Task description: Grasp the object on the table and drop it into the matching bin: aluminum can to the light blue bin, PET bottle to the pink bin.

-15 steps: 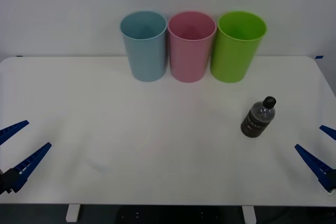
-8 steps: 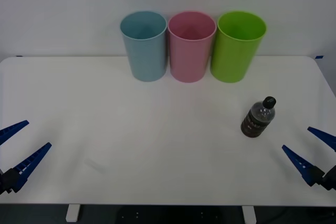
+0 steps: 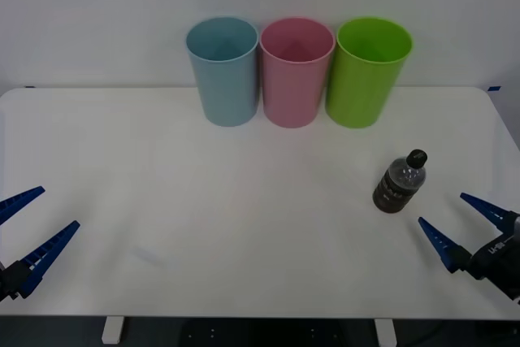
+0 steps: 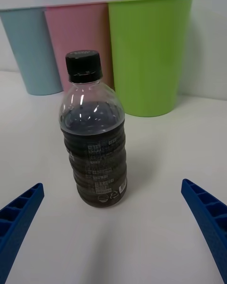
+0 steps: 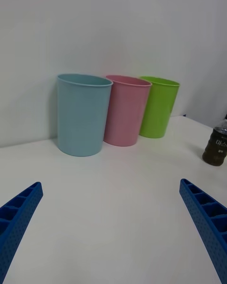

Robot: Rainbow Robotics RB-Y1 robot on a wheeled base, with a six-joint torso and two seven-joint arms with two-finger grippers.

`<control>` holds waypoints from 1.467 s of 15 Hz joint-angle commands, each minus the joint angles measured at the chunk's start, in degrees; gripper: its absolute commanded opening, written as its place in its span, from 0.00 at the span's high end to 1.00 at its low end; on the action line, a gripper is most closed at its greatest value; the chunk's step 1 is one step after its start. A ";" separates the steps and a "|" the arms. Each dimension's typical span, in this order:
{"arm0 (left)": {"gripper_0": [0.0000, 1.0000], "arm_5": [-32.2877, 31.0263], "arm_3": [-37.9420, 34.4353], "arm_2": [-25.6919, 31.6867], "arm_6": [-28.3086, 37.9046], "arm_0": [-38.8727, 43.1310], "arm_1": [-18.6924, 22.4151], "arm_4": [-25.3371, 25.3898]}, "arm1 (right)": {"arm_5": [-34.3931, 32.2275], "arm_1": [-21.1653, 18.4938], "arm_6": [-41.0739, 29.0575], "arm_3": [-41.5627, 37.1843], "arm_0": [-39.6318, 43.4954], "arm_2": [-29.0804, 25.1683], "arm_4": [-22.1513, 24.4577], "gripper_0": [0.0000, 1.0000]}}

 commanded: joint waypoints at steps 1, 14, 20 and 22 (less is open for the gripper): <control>0.00 0.00 0.00 0.00 0.00 0.00 0.00 0.00 | 0.77 0.00 0.01 3.02 -2.94 0.95 1.47 0.00; 0.00 0.00 0.00 0.00 0.00 0.00 0.00 0.00 | 2.79 0.26 2.20 14.54 -14.10 7.28 2.35 0.00; 0.00 0.00 0.00 0.00 0.00 0.00 0.00 0.00 | 4.11 1.41 3.43 18.49 -18.49 9.12 2.44 0.00; 0.00 0.00 0.00 0.00 0.00 0.00 0.00 0.00 | 5.16 1.67 3.52 18.49 -19.02 9.82 2.44 0.00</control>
